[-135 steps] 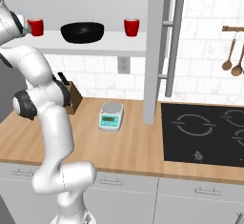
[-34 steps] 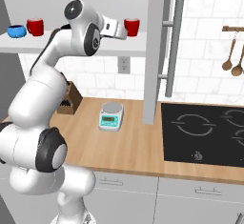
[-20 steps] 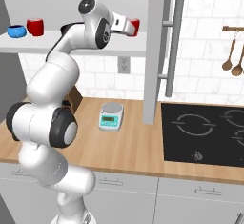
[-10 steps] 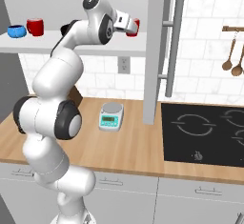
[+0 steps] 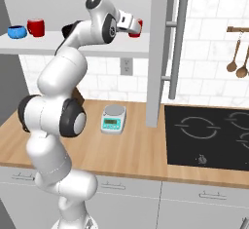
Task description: Gather all objects into one cabinet and sort the glasses and bowls to opposite sides.
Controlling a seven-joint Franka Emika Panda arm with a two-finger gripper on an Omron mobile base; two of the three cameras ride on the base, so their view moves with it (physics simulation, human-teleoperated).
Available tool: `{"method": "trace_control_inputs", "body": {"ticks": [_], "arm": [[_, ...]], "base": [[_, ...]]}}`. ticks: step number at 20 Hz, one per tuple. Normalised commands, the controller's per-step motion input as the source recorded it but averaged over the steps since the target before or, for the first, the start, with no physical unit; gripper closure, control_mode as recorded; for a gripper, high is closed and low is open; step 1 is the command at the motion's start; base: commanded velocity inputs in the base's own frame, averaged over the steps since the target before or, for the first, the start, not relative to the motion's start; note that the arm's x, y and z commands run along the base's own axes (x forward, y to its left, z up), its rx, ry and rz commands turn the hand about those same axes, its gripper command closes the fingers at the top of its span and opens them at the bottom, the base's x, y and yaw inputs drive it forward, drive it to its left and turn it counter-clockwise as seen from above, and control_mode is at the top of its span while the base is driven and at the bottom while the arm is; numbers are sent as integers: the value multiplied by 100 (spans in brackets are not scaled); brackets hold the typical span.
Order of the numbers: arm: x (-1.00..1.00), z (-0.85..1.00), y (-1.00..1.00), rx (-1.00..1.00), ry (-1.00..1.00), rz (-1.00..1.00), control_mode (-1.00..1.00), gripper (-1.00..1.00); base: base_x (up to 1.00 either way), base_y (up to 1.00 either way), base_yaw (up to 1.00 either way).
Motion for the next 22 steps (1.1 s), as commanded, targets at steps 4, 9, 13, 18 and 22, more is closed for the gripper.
{"method": "trace_control_inputs", "body": {"ticks": [4, 9, 13, 18, 22], "arm": [[17, -3, 0, 0, 1, -1, -100, -100], [23, -1, 0, 0, 1, -1, -100, -100], [27, 0, 0, 0, 2, -2, -100, -100], [39, 0, 0, 0, 3, -4, -100, -100], [34, 0, 0, 0, 1, -5, -100, -100]], "base": [[0, 0, 0], [0, 0, 0], [0, 0, 0], [0, 0, 0], [0, 0, 0]]}}
